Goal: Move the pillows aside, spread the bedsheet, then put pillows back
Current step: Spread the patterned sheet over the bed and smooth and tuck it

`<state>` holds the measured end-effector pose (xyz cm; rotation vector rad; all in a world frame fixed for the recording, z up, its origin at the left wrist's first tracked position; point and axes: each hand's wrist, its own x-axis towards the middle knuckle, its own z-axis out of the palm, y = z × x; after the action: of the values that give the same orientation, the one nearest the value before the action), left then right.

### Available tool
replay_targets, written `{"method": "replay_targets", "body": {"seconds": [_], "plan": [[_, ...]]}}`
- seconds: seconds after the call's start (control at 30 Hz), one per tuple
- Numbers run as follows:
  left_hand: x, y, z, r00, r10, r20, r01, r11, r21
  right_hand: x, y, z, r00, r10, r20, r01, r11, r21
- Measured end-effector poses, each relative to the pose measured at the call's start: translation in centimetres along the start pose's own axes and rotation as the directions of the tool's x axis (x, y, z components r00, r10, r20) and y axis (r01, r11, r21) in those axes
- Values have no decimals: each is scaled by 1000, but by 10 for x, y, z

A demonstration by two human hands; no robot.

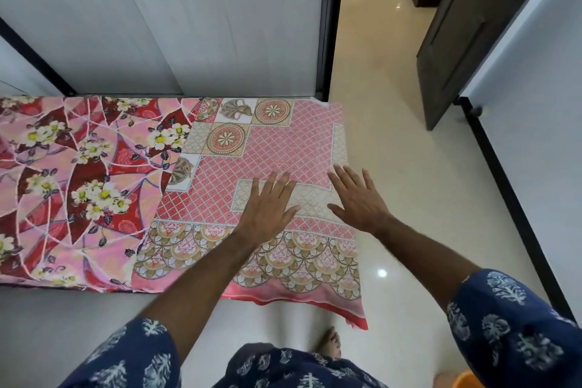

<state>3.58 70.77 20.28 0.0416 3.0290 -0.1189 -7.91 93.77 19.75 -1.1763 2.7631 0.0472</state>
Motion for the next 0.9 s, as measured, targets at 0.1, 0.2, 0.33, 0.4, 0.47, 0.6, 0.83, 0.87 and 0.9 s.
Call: {"method": "replay_targets", "body": {"seconds": [0.1,0.2,0.33,0.4,0.47,0.6,0.83,0.87,0.9], "plan": [[-9,-19,13,999,0,36,1,1000,-2,9,-14,10,1000,-10,17,10,1000,4],[-16,-39,22,999,6,43,-6,1000,10,16,-26,12,1000,16,2,-16,1000,18],[-15,-69,31,997,41,59,-39,999,-33,20,-44,18,996,90,-8,-90,996,24],[-15,-87,36,996,77,41,-76,996,-36,20,-59,24,990,140,-5,-139,990,26],[-18,-107,43,991,126,36,-123,991,-59,17,-82,29,981,194,15,-195,980,35],[-27,-157,65,986,160,45,-154,983,-102,15,-136,49,957,282,62,-287,953,101],[-86,-229,189,954,124,271,-95,988,-119,28,-216,147,911,327,252,-389,885,255],[-96,-233,217,942,135,308,-109,989,-101,30,-226,171,908,299,293,-375,893,248],[-106,-237,241,933,119,339,-93,991,-93,33,-235,193,907,266,327,-353,904,242]]}}
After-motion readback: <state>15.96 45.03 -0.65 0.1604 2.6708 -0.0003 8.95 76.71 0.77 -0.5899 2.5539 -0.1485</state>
